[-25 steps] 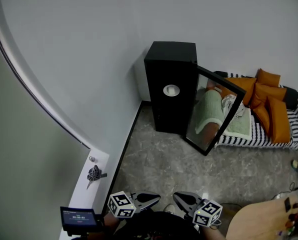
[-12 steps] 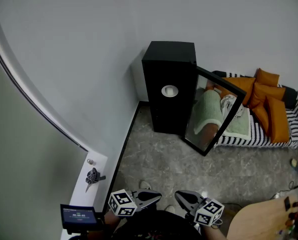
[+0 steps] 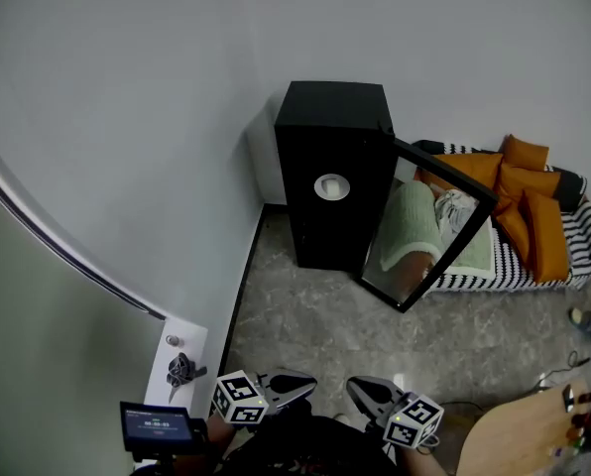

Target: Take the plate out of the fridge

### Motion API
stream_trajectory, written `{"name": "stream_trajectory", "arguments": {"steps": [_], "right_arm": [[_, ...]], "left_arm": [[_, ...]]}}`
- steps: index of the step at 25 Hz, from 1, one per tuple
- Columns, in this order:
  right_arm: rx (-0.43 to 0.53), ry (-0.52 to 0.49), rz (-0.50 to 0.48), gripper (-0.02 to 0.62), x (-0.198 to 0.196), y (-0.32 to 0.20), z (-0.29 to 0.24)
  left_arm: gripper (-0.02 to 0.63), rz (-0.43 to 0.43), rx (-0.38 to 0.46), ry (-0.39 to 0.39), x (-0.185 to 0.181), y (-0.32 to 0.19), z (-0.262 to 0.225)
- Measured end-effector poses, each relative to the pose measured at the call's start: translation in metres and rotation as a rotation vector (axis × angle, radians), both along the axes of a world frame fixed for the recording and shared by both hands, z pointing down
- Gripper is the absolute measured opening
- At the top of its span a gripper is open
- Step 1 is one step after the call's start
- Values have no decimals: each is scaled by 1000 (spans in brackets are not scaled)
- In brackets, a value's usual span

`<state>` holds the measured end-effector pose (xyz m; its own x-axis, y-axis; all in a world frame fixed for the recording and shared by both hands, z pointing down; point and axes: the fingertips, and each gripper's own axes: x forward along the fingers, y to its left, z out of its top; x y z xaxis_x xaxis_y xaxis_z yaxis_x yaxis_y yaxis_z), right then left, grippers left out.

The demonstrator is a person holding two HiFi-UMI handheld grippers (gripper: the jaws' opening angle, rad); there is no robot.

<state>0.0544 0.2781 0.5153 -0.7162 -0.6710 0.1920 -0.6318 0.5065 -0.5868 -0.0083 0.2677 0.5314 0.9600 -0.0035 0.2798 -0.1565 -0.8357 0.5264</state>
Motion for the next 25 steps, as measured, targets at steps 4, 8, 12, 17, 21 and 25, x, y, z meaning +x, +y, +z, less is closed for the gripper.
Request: {"name": "stream_trajectory", "arguments": {"steps": [4, 8, 12, 17, 21, 25], "right_arm": [[-10, -3, 17, 6, -12, -34, 2], [-9, -4, 25, 5, -30, -80, -1], [-6, -8, 30, 5, -43, -107, -1], [-6, -12, 16, 5, -67, -146, 1], [-7, -4, 1, 5, -88, -180, 0], [-6, -13, 0, 6, -92, -197, -1]], "left_arm": [[5, 5, -6, 13, -10, -36, 1], [5, 11, -14, 16, -27, -75, 2], [5, -1, -9, 24, -42, -98, 3], [5, -25, 1, 35, -68, -131, 1], [5, -67, -12, 26, -96, -161, 5], [5, -87, -15, 31, -104, -171, 4]]}}
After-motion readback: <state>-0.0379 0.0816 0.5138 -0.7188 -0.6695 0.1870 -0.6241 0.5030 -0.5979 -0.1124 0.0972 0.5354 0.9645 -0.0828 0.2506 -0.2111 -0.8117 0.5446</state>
